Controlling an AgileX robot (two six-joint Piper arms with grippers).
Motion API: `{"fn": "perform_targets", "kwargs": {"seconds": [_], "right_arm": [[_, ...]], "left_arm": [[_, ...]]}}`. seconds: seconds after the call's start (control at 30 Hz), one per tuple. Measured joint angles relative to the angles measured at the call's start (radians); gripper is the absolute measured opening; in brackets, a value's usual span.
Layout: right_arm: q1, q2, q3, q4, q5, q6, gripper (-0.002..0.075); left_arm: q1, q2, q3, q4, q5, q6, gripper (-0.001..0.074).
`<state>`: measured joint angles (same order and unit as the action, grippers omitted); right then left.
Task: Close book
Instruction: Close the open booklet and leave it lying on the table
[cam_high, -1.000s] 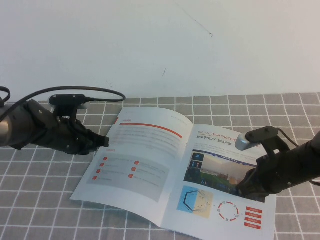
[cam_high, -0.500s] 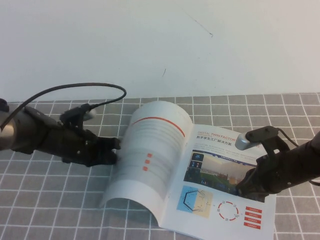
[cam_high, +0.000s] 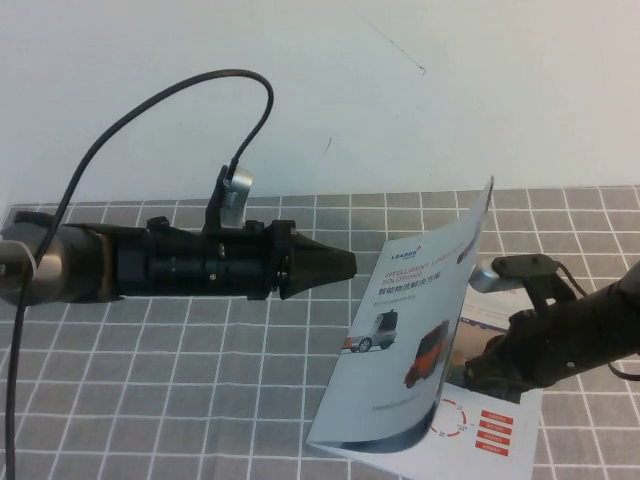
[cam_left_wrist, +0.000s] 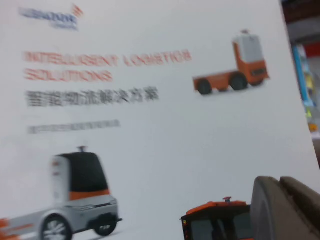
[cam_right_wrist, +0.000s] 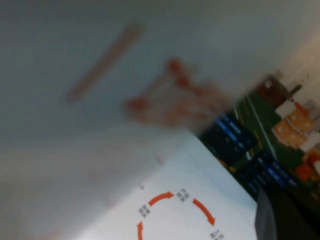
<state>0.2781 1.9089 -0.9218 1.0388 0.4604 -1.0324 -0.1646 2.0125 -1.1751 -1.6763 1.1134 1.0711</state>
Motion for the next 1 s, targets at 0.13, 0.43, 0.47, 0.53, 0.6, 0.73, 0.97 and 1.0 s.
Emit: {"fn": "perform_targets", "kwargs": {"seconds": [0.13, 0.43, 0.47, 0.53, 0.6, 0.73, 0.97, 1.0], "right_arm": [[-0.014, -0.068, 0.0, -0.071, -0.011, 0.127, -0.0003], [-0.178, -0.385, 0.0, -0.184, -0.013, 0.239, -0.0003], [-0.201, -0.429, 0.0, -0.19, -0.011, 0.241, -0.0003], [-0.24, -0.511, 0.0, -0.209, -0.004, 0.241, -0.0003], [-0.273, -0.6, 0.0, -0.256, 0.017, 0.235, -0.0003], [-0.291, -0.817, 0.002, -0.52, 0.094, 0.256, -0.0003], [-0.291, -1.124, 0.004, -0.944, 0.233, 0.508, -0.0003], [-0.291, -1.163, 0.006, -0.953, 0.233, 0.528, -0.0003]], "left_arm": [[-0.009, -0.002, 0.0, -0.004, 0.031, 0.019, -0.0004], [-0.009, -0.097, 0.0, -0.006, 0.035, 0.132, -0.0004], [-0.009, -0.11, 0.0, -0.006, 0.035, 0.137, -0.0004], [-0.009, -0.145, 0.0, -0.003, 0.036, 0.16, -0.0004], [-0.005, -0.182, 0.0, 0.04, 0.036, 0.176, -0.0004], [0.002, -0.274, 0.0, 0.236, -0.052, 0.153, -0.0004], [0.007, -0.451, 0.006, 0.574, -0.346, -0.014, -0.0004], [0.008, -0.475, 0.009, 0.584, -0.373, -0.02, -0.0004]]}}
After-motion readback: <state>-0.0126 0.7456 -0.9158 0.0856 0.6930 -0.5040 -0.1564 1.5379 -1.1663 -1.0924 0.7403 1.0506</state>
